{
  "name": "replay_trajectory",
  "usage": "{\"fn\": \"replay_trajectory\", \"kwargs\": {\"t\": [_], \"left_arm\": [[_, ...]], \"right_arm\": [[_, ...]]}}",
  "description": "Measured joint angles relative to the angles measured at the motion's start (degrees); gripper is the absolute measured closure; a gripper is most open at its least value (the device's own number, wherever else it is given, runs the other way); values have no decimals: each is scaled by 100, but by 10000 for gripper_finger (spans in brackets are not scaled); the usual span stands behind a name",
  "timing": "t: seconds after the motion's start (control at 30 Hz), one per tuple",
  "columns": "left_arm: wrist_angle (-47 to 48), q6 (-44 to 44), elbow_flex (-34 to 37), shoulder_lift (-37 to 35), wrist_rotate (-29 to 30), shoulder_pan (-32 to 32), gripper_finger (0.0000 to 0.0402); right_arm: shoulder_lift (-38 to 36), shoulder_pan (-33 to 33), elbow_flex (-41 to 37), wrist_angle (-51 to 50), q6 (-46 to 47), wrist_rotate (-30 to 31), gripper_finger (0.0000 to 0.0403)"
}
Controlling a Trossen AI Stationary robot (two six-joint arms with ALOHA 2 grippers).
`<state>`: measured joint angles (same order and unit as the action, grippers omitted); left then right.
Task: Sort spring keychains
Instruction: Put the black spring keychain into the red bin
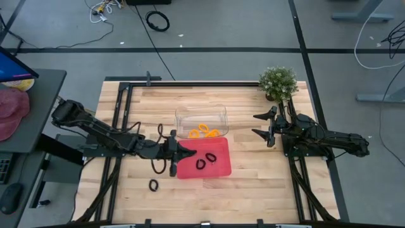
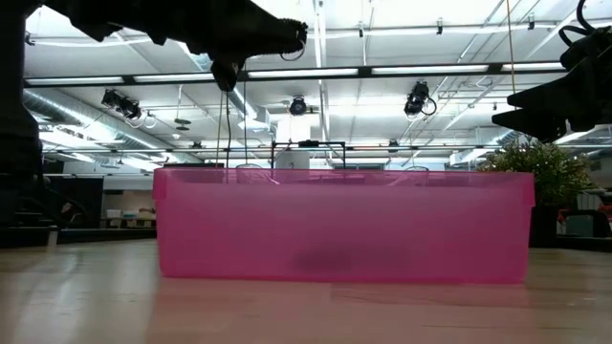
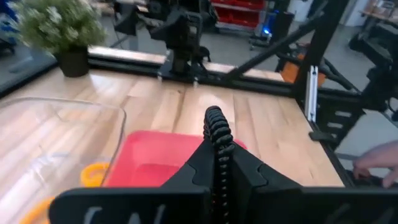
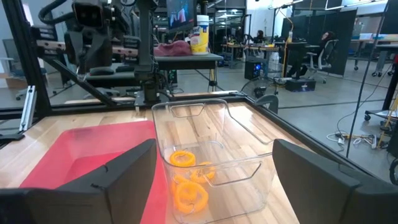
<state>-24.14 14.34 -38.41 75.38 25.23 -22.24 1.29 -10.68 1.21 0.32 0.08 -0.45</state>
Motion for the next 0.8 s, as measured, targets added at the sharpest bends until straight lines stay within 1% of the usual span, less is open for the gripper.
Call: {"fn": "replay_trajectory", "kwargs": {"t": [0.07, 0.2, 0.3, 0.47, 0.57, 0.67, 0.8], "left_arm": [[278, 41, -92, 54, -165, 61, 381], [1680, 286, -697, 271, -178, 94, 381], [2742, 378, -1278, 647, -150, 69, 381], [4411, 895, -2192, 1408, -259, 56, 381], [5161, 1059, -2638, 1820, -358, 70, 381], [5487, 1056, -2985, 2141, -480, 70, 381], [5522, 936, -3174, 2355, -583, 70, 381]], "right_arm": [[0, -2, 0, 2, 0, 0, 78], [1, -2, 0, 0, 0, 0, 78], [-1, 0, 0, 0, 0, -2, 78], [1, -2, 0, -2, 0, 0, 78], [0, -1, 0, -2, 0, 0, 78], [-1, -2, 0, -1, 0, 0, 78], [-1, 0, 0, 0, 0, -2, 78]]}}
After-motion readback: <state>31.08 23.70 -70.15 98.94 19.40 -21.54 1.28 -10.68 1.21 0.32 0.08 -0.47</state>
